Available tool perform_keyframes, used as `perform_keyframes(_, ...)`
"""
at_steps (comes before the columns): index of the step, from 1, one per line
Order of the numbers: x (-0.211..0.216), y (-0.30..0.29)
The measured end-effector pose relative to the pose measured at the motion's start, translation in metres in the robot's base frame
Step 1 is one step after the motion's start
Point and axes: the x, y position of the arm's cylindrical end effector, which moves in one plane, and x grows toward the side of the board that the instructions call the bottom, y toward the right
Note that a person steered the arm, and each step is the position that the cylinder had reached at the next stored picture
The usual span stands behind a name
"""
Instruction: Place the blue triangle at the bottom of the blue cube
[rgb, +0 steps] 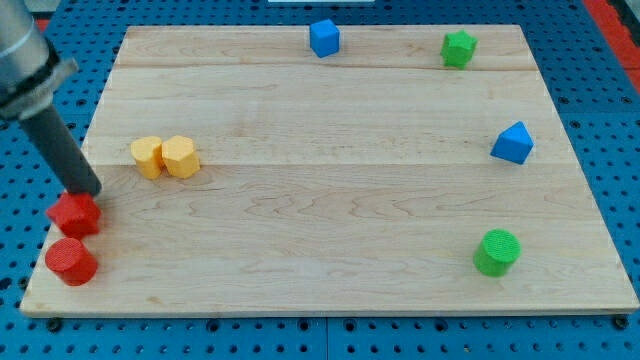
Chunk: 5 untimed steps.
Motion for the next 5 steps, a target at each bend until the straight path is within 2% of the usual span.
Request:
perform_keyframes(1, 0.024, 0.023)
perform_keyframes(2, 0.003, 0.086)
perform_keyframes(3, 0.022, 0.232)
perform_keyframes(4, -0.003, 0.373)
perform_keyframes(5, -0.05, 0.514)
